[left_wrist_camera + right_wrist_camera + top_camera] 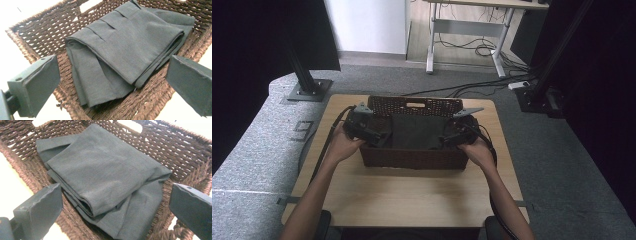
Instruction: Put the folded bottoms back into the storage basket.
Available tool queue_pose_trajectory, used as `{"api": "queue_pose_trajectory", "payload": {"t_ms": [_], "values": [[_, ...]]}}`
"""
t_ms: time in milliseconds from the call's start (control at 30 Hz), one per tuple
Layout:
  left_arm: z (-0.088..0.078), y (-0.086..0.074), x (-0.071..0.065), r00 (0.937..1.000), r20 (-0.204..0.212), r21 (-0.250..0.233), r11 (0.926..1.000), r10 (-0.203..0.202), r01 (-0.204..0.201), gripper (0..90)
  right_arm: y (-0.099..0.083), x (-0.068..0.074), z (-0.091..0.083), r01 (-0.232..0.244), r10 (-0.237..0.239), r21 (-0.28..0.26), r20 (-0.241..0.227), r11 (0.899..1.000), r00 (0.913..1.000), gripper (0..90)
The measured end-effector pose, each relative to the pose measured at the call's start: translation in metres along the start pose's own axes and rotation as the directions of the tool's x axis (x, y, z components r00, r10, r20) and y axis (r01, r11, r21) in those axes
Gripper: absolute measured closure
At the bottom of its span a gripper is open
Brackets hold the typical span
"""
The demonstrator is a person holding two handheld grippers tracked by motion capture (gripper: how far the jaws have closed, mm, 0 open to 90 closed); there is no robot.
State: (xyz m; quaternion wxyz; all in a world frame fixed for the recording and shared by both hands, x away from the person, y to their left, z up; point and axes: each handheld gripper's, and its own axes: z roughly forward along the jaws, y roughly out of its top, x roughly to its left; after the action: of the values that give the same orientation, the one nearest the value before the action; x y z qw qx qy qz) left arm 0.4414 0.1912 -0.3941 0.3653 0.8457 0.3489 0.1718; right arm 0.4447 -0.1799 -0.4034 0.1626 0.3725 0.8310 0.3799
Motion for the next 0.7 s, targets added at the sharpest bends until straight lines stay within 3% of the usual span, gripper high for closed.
{"api": "queue_pose_trajectory", "payload": {"t_ms": [433, 700], "values": [[-0.017, -0.018, -0.004, 0.9998, -0.016, -0.015, 0.9999, 0.008, -0.008, 0.0, -0.015, 0.003, -0.019, 0.010, -0.010, -0.027, 0.005, 1.000, 0.9999, 0.0], [-0.027, -0.036, -0.006, 0.9999, -0.002, -0.038, 0.9992, -0.015, 0.015, 0.0, -0.029, 0.003, -0.034, 0.018, -0.018, -0.042, 0.013, 0.999, 0.9998, 0.0]]}}
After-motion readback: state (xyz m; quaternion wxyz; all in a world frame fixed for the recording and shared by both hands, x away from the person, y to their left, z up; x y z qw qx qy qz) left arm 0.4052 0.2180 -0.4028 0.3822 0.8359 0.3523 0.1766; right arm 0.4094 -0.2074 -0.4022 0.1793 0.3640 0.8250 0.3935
